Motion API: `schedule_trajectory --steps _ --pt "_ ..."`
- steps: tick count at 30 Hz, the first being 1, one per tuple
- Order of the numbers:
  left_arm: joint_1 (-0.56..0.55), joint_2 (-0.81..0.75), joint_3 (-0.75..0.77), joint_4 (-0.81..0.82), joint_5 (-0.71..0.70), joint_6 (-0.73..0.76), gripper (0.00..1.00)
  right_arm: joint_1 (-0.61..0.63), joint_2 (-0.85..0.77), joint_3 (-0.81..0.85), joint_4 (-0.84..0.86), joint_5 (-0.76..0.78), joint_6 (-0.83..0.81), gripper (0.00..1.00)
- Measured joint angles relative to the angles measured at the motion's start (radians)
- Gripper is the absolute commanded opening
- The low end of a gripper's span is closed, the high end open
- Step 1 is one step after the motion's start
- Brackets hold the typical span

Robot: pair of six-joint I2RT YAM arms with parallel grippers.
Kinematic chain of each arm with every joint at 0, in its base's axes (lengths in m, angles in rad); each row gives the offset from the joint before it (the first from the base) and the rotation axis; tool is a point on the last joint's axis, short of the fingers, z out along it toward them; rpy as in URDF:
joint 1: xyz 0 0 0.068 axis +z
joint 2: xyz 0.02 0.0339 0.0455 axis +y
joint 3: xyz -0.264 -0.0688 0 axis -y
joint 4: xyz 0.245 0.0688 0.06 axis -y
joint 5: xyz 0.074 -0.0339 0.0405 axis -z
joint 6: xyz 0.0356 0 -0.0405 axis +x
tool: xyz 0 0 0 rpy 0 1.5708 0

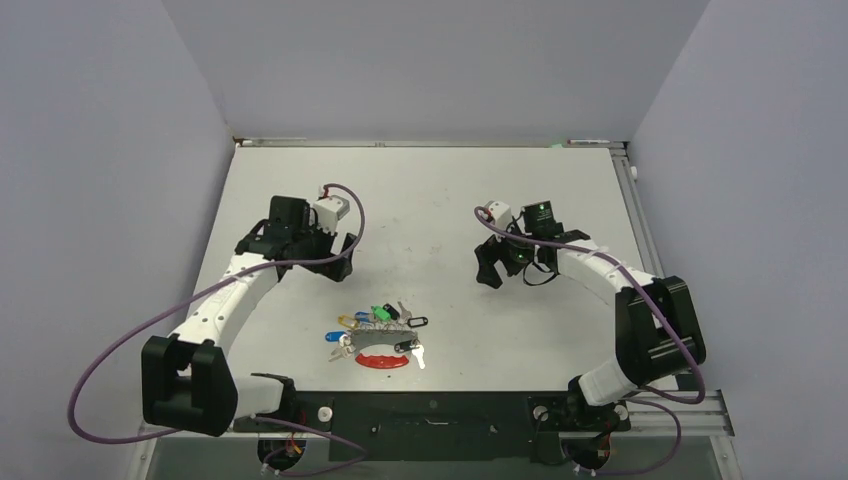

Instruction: Remove the keys from the keyring

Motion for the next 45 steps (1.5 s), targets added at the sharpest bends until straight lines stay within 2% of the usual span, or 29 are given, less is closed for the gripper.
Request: schedule_trajectory --steps 3,8,11,17,22,26,28,29,34,41,45 --pt "0.000 -0.047 -0.035 0.005 0.027 0.043 0.96 0.000 -0.014 -0.006 0.001 -0.024 0.001 0.90" --pt "-0.052 -0.082 -0.050 -0.068 0.098 0.212 0.96 0.000 -0.026 -0.010 -0.005 -0.071 -0.012 0.90" --pt "-0.155 -0.103 -0.102 -0.096 0.100 0.309 0.96 0.000 -0.027 -0.012 -0.019 -0.089 -0.022 0.90" --pt "-0.455 -0.148 -0.267 -0.094 0.012 0.404 0.96 0.000 -0.026 -0.013 -0.055 -0.103 -0.029 0.90" --pt "-0.552 -0.056 -0.294 -0.029 -0.062 0.414 0.96 -0.005 -0.022 -0.013 -0.086 -0.105 -0.044 0.90" --pt "-0.620 0.055 -0.257 0.060 -0.102 0.402 0.98 -0.054 -0.005 0.007 -0.143 -0.129 -0.064 0.90" --pt "-0.634 0.117 -0.227 0.093 -0.110 0.398 1.00 -0.105 0.006 0.026 -0.169 -0.146 -0.076 0.90" --pt "-0.634 0.136 -0.211 0.109 -0.113 0.397 0.94 -0.139 0.010 0.035 -0.181 -0.156 -0.083 0.90" --pt "-0.624 0.242 -0.117 0.141 -0.115 0.401 0.82 -0.233 0.010 0.053 -0.212 -0.172 -0.106 0.90" --pt "-0.505 0.442 0.100 0.172 -0.109 0.434 0.73 -0.243 0.010 0.053 -0.222 -0.180 -0.111 0.90" --pt "-0.461 0.530 0.220 0.169 -0.107 0.462 0.72 -0.243 0.010 0.053 -0.216 -0.191 -0.103 0.90"
